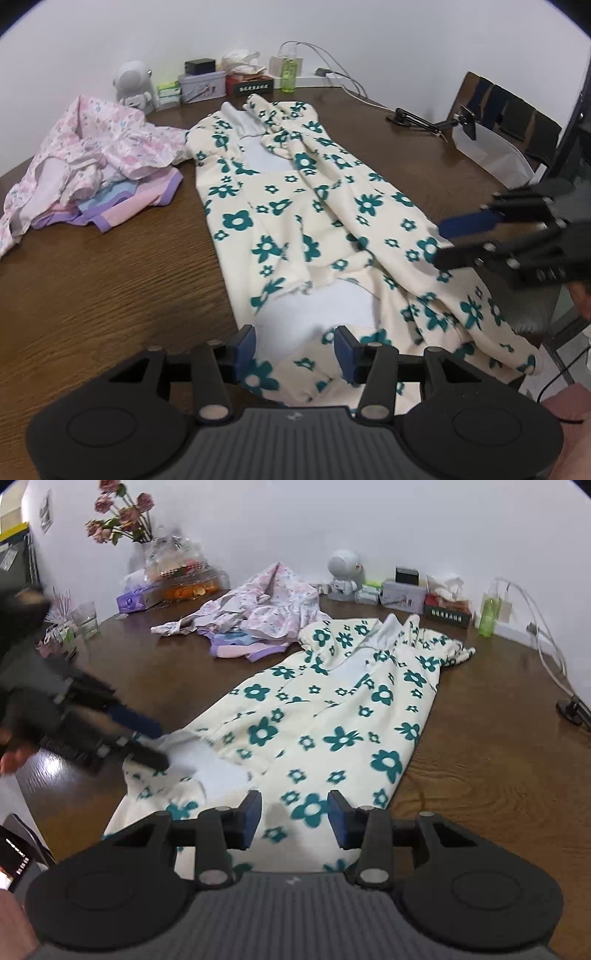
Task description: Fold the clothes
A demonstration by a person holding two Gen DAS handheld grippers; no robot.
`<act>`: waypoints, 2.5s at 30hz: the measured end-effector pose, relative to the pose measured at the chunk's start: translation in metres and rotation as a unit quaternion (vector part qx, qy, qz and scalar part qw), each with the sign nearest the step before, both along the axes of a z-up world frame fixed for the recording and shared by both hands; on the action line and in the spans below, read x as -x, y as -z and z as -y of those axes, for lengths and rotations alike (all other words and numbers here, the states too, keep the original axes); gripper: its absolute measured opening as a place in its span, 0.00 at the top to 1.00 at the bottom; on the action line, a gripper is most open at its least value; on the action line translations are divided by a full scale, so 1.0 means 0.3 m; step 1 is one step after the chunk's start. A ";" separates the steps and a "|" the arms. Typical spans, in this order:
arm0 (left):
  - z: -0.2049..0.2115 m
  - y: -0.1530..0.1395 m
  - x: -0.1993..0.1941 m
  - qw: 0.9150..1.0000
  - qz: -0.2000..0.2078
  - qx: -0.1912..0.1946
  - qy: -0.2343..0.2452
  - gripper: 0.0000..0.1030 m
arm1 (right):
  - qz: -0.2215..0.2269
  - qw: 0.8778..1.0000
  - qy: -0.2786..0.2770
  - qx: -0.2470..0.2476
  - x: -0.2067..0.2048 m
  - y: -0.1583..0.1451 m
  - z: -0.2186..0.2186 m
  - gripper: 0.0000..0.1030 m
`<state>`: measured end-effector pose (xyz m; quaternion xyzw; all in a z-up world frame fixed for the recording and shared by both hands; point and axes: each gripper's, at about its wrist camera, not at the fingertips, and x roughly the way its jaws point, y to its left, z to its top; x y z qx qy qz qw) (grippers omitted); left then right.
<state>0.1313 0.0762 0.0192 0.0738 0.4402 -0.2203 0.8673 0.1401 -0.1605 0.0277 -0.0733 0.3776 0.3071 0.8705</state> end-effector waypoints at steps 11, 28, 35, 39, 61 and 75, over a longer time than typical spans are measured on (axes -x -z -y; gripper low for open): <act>-0.072 -0.041 -0.018 0.999 0.001 0.037 -0.031 0.29 | -0.019 1.000 -0.007 0.022 0.048 0.007 -0.049 0.48; -0.235 -0.060 -0.412 0.994 -0.066 0.051 -0.073 0.05 | -0.067 0.986 -0.087 0.127 0.262 0.044 -0.508 0.54; -0.157 -0.047 -0.686 0.994 -0.087 0.031 -0.062 0.16 | -0.086 0.980 -0.073 0.164 0.219 0.044 -0.528 0.93; -0.116 -0.008 -0.842 0.990 -0.100 0.060 -0.075 0.21 | -0.098 0.980 -0.064 0.159 0.201 0.037 -0.502 0.94; -0.066 -0.003 -0.978 0.985 -0.062 0.103 -0.126 0.99 | -0.105 0.991 -0.067 0.045 0.211 0.015 -0.321 0.99; 0.626 -0.153 -0.983 1.000 0.012 0.017 -0.018 0.91 | -0.113 0.971 0.099 -0.185 0.271 0.050 0.226 0.99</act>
